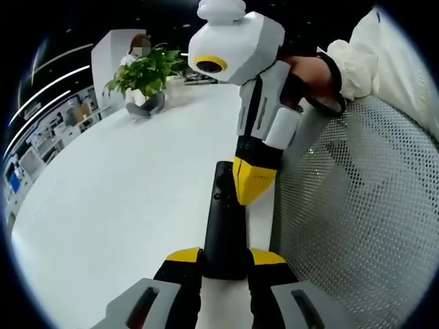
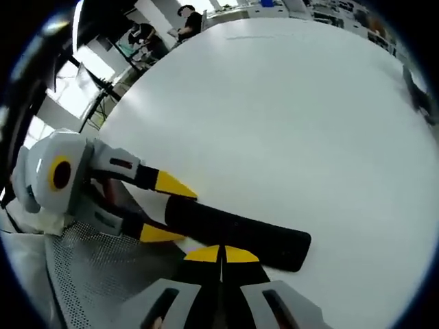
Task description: Press the specified remote control buttons in sequence, fully releasing each button before pressing the next.
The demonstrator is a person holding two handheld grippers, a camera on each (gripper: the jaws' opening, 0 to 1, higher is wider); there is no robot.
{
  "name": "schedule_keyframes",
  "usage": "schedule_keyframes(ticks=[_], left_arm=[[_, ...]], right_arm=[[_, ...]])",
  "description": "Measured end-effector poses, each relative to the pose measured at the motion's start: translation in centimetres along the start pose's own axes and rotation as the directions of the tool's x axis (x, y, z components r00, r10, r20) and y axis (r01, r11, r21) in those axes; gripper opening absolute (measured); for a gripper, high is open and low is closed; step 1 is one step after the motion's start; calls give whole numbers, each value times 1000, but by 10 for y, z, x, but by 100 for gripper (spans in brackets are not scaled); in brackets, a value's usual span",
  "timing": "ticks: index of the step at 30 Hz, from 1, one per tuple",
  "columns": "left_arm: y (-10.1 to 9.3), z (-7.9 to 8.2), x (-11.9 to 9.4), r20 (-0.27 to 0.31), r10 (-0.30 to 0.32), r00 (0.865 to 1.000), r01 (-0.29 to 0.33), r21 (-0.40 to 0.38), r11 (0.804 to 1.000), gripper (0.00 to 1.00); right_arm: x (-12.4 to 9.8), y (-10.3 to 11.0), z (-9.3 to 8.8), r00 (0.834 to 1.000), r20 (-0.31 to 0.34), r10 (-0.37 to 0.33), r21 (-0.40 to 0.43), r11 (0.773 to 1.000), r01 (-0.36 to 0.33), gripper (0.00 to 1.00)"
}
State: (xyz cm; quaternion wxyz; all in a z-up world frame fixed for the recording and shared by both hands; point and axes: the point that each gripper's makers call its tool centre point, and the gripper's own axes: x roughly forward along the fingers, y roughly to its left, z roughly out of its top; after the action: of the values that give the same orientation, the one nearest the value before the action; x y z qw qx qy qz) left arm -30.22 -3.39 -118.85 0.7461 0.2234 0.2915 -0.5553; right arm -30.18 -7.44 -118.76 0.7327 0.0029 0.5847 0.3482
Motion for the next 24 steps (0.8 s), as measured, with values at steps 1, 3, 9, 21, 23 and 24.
schedule_keyframes(ticks=[1, 3, 9, 21, 23, 24], left_arm=[[0, 0, 0, 0, 0, 1000, 0, 1, 1000, 25], [0, 0, 0, 0, 1, 1000, -1, 3, 1000, 25], [-2, 1, 2, 4, -5, 1000, 5, 0, 1000, 25], [-4, 2, 7, 5, -12, 1000, 12, 2, 1000, 25], [-4, 2, 7, 5, -12, 1000, 12, 1, 1000, 25], [-4, 2, 7, 6, -12, 1000, 12, 0, 1000, 25]], right_arm=[[0, 0, 0, 1000, 5, 4, 4, 1000, -4, 0], [0, 2, 0, 1000, 1, 5, -27, 1000, -5, 0], [-3, -1, 7, 999, 39, 8, 26, 1000, -9, 0], [1, 7, 14, 997, 57, 44, -3, 999, -44, 0], [1, 7, 14, 997, 58, 45, 4, 999, -46, 0], [1, 7, 14, 997, 57, 46, 3, 999, -46, 0]])
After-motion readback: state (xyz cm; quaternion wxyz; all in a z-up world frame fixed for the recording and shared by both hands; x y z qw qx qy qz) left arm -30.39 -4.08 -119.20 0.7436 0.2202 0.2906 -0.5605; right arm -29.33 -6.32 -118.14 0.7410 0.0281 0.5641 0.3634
